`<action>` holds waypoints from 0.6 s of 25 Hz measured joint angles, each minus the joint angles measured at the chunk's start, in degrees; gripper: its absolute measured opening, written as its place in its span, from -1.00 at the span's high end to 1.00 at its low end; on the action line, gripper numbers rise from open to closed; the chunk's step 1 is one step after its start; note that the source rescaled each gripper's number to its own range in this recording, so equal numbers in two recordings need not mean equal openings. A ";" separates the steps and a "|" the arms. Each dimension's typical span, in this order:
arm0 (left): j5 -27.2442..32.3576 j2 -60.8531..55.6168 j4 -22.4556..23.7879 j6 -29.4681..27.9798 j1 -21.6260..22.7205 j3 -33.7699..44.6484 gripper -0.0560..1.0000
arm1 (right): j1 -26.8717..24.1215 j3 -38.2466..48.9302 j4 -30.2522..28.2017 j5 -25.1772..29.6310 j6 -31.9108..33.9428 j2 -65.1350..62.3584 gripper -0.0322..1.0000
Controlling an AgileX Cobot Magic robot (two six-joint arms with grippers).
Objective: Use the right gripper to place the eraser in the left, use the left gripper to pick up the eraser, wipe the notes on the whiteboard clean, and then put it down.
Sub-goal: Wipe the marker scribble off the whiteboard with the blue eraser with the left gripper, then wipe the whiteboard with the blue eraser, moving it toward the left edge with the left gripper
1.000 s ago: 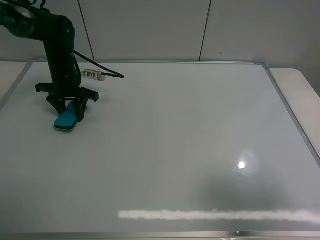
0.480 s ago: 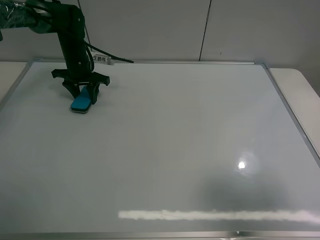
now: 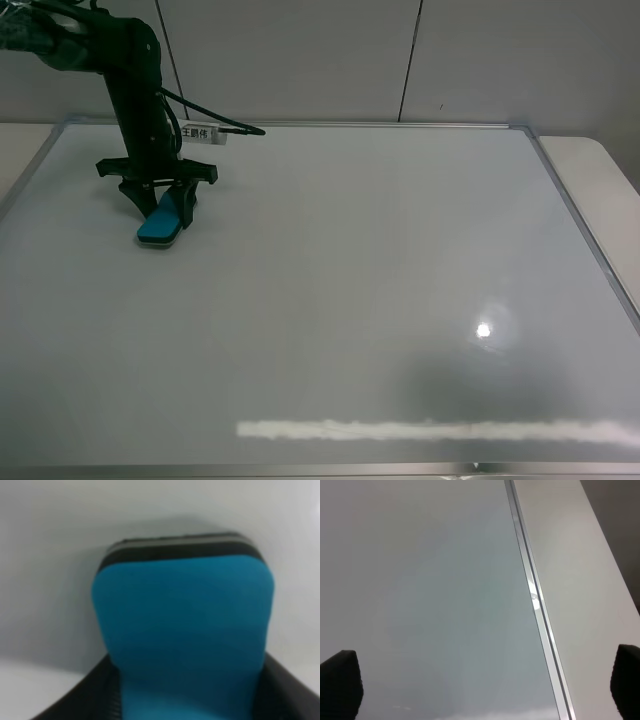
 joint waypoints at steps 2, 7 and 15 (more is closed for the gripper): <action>0.07 -1.77 -0.60 0.00 -0.06 4.21 0.85 | 0.00 0.00 0.00 0.00 0.00 0.00 -1.00; -0.10 -4.67 1.06 -0.23 -0.06 11.08 0.85 | 0.00 0.00 0.00 0.00 0.00 0.00 -1.00; -7.48 -11.15 1.72 -0.87 -0.60 14.17 0.85 | 0.00 0.00 0.00 0.00 0.00 0.00 -1.00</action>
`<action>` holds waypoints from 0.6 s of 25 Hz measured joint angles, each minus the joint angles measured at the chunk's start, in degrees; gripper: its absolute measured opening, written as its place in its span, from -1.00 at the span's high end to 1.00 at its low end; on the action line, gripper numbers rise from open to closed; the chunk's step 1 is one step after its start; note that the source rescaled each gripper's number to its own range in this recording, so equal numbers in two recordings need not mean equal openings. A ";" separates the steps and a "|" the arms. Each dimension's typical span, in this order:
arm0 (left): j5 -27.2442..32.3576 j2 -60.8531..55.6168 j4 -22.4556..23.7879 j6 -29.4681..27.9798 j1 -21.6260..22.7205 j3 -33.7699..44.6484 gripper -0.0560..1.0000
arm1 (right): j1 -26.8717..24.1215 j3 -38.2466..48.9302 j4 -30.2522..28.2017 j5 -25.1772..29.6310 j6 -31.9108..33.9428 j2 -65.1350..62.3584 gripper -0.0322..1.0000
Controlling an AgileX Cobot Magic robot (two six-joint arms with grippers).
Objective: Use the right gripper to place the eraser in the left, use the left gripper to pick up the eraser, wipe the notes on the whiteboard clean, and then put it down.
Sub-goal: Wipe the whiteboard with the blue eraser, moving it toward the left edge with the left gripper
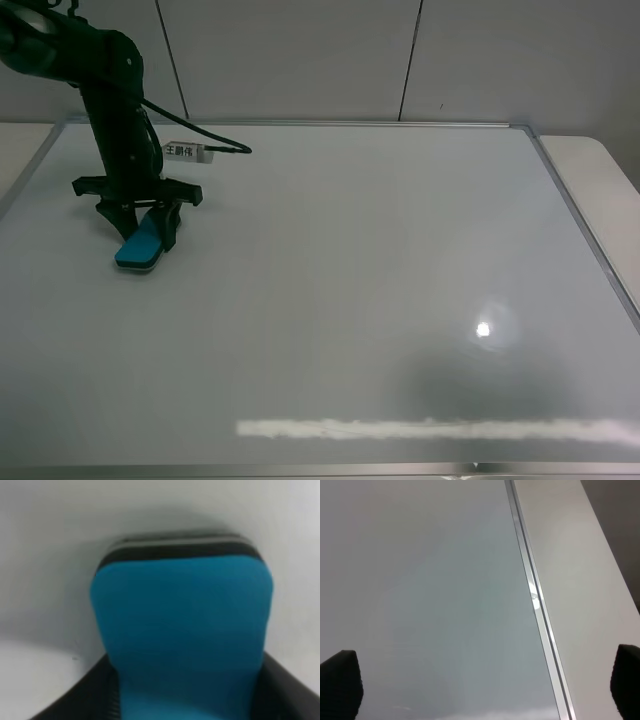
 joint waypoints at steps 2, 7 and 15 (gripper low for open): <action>-3.20 -4.78 0.13 -0.92 -0.04 1.93 0.85 | 0.00 0.00 0.00 0.00 0.00 0.00 -1.00; -8.66 -15.91 0.13 -3.75 -0.04 10.24 0.85 | 0.00 0.00 0.00 0.00 0.00 0.00 -1.00; -9.44 -22.36 -0.34 -9.70 -2.85 19.54 0.85 | 0.00 0.00 0.00 0.00 0.00 0.00 -1.00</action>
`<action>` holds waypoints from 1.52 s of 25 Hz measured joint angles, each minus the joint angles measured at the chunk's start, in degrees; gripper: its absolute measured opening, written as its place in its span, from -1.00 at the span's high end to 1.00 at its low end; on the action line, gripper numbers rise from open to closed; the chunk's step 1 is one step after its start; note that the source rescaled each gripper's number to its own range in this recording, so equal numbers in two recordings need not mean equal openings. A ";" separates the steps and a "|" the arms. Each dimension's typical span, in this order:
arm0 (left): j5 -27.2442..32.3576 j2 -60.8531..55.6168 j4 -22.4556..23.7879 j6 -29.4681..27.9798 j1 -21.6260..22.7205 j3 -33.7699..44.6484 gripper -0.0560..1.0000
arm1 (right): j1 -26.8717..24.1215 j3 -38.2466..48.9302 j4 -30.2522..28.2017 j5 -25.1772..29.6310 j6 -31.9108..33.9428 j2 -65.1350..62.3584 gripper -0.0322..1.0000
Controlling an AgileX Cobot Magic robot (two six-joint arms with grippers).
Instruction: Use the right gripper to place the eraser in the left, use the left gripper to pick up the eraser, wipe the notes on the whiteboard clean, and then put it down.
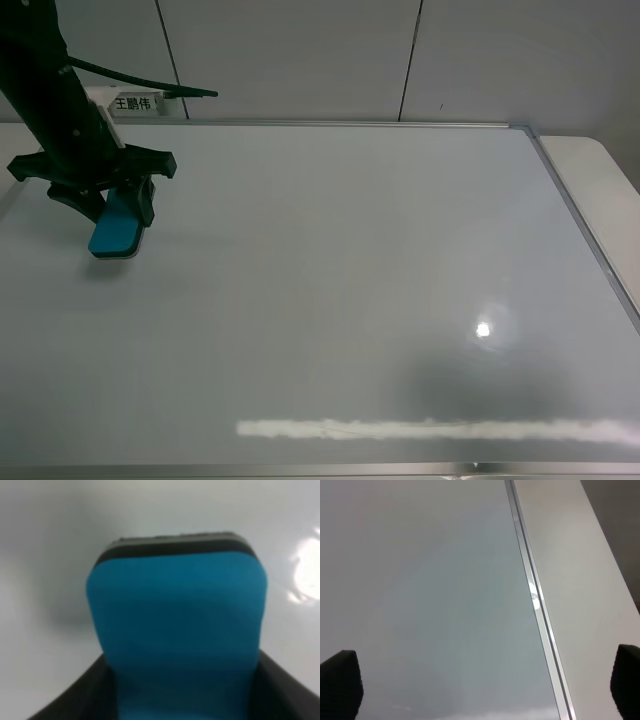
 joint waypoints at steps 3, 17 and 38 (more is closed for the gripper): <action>-2.92 0.01 -0.55 -4.60 -3.33 2.42 0.85 | 0.00 0.00 0.00 0.00 0.06 0.00 -1.00; -6.71 6.98 -4.70 -7.81 -11.44 3.13 0.85 | 0.00 0.00 0.00 0.00 0.23 0.00 -1.00; -8.06 4.67 0.35 -2.99 -11.44 3.42 -0.98 | 0.00 0.00 0.00 0.00 0.26 0.00 -1.00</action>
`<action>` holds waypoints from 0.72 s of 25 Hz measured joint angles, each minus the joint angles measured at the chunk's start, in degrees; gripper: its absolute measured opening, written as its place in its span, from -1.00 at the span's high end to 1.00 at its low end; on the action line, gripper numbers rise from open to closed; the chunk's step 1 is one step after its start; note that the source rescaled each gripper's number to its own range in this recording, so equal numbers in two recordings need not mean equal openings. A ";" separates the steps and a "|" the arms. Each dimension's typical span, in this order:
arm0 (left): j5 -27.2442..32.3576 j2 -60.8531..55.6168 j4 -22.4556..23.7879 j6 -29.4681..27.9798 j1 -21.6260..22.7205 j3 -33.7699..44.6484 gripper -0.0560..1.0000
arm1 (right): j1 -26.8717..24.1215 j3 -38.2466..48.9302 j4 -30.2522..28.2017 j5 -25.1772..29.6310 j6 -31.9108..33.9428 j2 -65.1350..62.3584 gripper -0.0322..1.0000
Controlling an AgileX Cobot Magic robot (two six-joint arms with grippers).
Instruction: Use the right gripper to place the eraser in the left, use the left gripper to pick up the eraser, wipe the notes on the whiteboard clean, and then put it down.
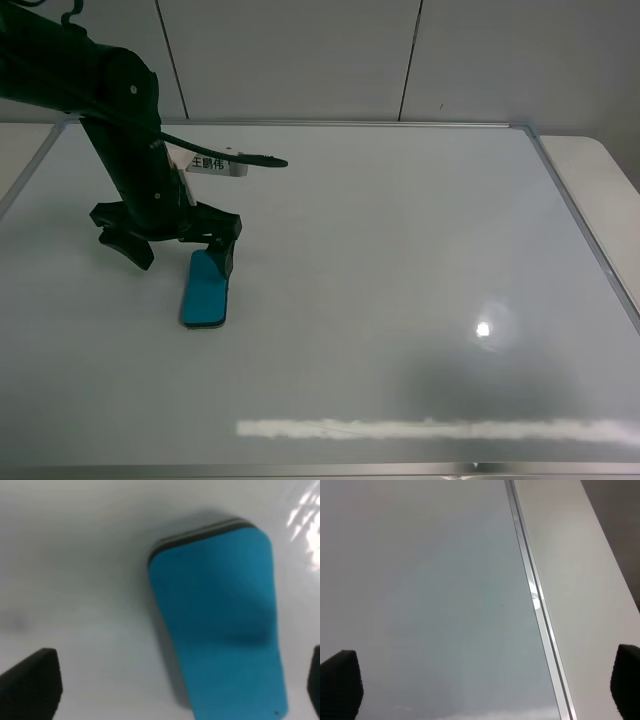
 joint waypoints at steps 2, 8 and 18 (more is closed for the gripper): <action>0.06 -4.17 2.83 0.13 0.00 0.00 -0.99 | 0.00 0.00 0.00 0.00 0.00 0.00 -1.00; 0.80 -17.69 13.24 0.17 0.00 0.01 -1.00 | 0.00 0.00 0.00 0.00 0.00 0.00 -1.00; 9.91 -44.32 17.86 4.72 14.71 0.01 -1.00 | 0.00 0.00 0.00 0.00 0.07 0.00 -1.00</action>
